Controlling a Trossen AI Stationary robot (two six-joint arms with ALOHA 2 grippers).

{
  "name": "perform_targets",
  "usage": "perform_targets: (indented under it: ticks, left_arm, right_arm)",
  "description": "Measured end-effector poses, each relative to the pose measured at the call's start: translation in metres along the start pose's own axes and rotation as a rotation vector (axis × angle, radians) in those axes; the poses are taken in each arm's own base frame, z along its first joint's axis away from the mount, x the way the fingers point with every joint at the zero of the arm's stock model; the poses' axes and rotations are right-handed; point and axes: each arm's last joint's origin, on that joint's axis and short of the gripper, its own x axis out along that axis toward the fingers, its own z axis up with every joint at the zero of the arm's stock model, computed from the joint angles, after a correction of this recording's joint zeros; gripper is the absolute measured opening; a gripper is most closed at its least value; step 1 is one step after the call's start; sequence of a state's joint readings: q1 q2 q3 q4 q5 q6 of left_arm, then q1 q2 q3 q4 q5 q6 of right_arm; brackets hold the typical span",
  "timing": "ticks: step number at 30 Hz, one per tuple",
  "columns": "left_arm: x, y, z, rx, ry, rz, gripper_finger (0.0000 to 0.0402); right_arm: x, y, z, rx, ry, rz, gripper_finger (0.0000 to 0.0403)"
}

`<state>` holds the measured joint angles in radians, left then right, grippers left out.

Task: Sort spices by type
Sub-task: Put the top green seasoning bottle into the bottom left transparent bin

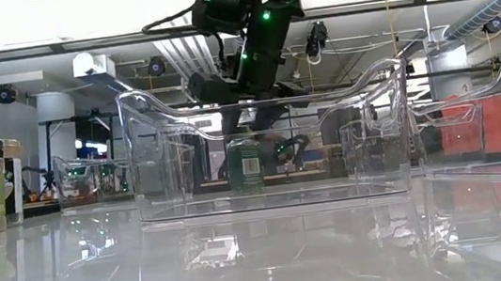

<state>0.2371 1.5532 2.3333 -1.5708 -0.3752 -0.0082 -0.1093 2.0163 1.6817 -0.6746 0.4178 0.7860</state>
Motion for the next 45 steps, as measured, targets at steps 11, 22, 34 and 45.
perform_targets:
  ticks: [11, 22, 34, 45]
  left_arm:
    - [-0.001, 0.0, 0.0, 0.015, -0.003, -0.002, 0.0207]
    - [-0.007, 0.002, -0.003, 0.047, -0.017, -0.002, 0.0207]
    - [-0.007, 0.005, -0.003, -0.058, -0.015, 0.029, 0.0207]
    - [-0.008, -0.005, -0.003, -0.097, -0.004, -0.238, 0.0207]
  right_arm:
    - [-0.017, -0.003, 0.007, -0.032, -0.014, 0.033, 0.0202]
    - [-0.117, -0.005, 0.018, -0.409, -0.107, 0.264, 0.0205]
    - [-0.205, -0.006, -0.026, -1.301, -0.114, 0.736, 0.0206]
    - [-0.188, 0.008, -0.051, -1.665, -0.062, 1.023, 0.0204]
